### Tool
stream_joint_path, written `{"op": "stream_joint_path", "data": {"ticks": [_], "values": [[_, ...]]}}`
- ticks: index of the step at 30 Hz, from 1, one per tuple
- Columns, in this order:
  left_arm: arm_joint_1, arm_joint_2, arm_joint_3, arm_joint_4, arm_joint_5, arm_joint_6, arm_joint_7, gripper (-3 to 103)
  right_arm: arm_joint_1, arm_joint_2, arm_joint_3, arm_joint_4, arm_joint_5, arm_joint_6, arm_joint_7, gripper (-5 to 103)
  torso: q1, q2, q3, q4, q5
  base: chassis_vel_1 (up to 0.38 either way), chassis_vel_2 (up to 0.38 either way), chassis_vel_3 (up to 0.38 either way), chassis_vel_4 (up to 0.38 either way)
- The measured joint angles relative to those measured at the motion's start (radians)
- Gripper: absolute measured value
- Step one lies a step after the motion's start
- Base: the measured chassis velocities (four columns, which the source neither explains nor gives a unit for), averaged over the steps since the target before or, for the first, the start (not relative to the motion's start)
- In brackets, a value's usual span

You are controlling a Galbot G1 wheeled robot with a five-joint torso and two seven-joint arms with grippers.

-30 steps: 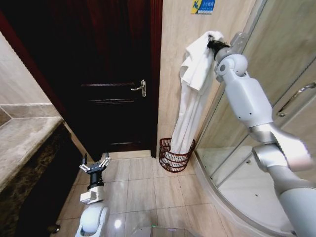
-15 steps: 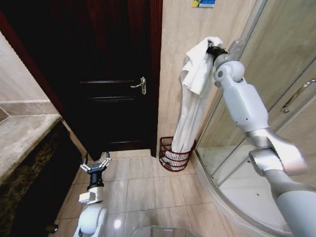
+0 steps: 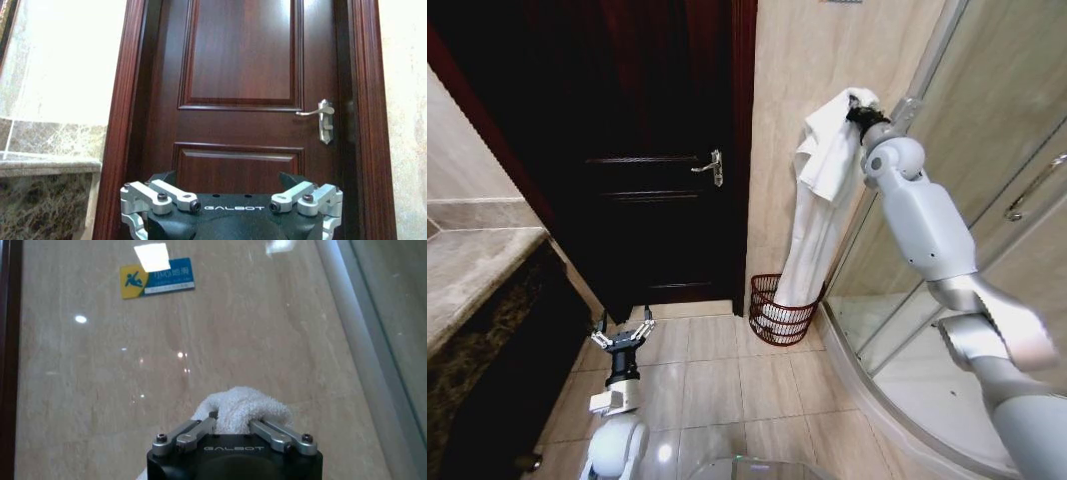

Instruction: Discard the used towel into the hamper.

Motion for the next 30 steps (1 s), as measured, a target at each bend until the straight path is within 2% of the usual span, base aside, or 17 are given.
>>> {"op": "stream_joint_path", "data": {"ticks": [10,20,30], "values": [[0.043,0.022,-0.015,-0.055,-0.005,0.02,-0.001,100,-0.042,-0.011,0.02,0.033,0.015,-0.01,-0.001,5,-0.019,-0.045,-0.026,0.0004,-0.0001,0.0,0.0,0.0,0.0],[0.053,0.009,-0.003,-0.072,0.002,0.018,-0.002,100,-0.088,-0.03,0.011,0.087,0.017,-0.012,0.006,5,-0.037,-0.088,-0.051,0.0003,0.0,0.0,0.0,0.0,0.0],[0.043,0.022,-0.007,-0.079,-0.005,0.02,-0.002,100,-0.107,-0.008,0.004,0.092,0.005,-0.011,0.01,5,-0.057,-0.134,-0.076,0.0001,0.0,0.0,0.0,0.0,0.0]]}}
